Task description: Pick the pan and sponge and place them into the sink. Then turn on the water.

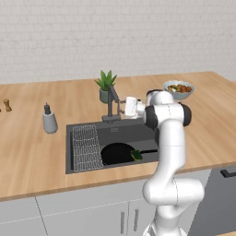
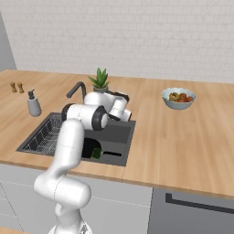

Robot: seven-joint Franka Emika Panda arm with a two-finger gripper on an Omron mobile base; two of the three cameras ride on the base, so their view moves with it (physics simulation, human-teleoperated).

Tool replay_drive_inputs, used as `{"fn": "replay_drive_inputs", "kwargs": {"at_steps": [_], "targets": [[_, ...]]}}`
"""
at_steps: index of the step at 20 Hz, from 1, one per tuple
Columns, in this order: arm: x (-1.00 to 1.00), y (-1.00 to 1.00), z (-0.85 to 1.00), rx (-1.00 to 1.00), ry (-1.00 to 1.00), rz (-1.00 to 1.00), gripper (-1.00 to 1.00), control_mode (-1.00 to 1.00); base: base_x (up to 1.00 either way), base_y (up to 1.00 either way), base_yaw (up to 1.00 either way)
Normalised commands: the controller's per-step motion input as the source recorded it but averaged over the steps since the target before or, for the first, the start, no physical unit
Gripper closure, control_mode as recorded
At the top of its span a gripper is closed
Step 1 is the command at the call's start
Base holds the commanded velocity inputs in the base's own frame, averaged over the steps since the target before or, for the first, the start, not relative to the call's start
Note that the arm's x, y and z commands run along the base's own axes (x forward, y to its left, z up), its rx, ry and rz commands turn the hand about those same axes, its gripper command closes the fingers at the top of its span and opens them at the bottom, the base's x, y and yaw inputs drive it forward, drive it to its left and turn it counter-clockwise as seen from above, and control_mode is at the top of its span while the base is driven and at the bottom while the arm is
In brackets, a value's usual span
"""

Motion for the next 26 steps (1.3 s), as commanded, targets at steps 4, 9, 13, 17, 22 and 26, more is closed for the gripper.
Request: {"fn": "replay_drive_inputs", "kwargs": {"at_steps": [4, 9, 13, 17, 22, 26], "targets": [[0.42, 0.1, -0.22, -0.03, 0.0, -0.07, -1.0, -1.0, 0.0, 0.0, 0.0], [0.14, 0.19, -0.05, -0.04, 0.03, -0.08, -1.0, -1.0, 0.0, 0.0, 0.0], [0.0, 0.12, 0.0, -0.02, 0.05, -0.11, -1.0, -1.0, 0.0, 0.0, 0.0], [0.0, 0.0, 0.0, 0.0, 0.1, -0.14, -1.0, -1.0, 0.0, 0.0, 0.0], [0.02, 0.0, 0.1, 0.0, 0.12, -0.16, -1.0, -1.0, 0.0, 0.0, 0.0], [0.08, 0.0, 0.0, 0.0, 0.08, -0.15, 1.0, -1.0, 0.0, 0.0, 0.0]]}}
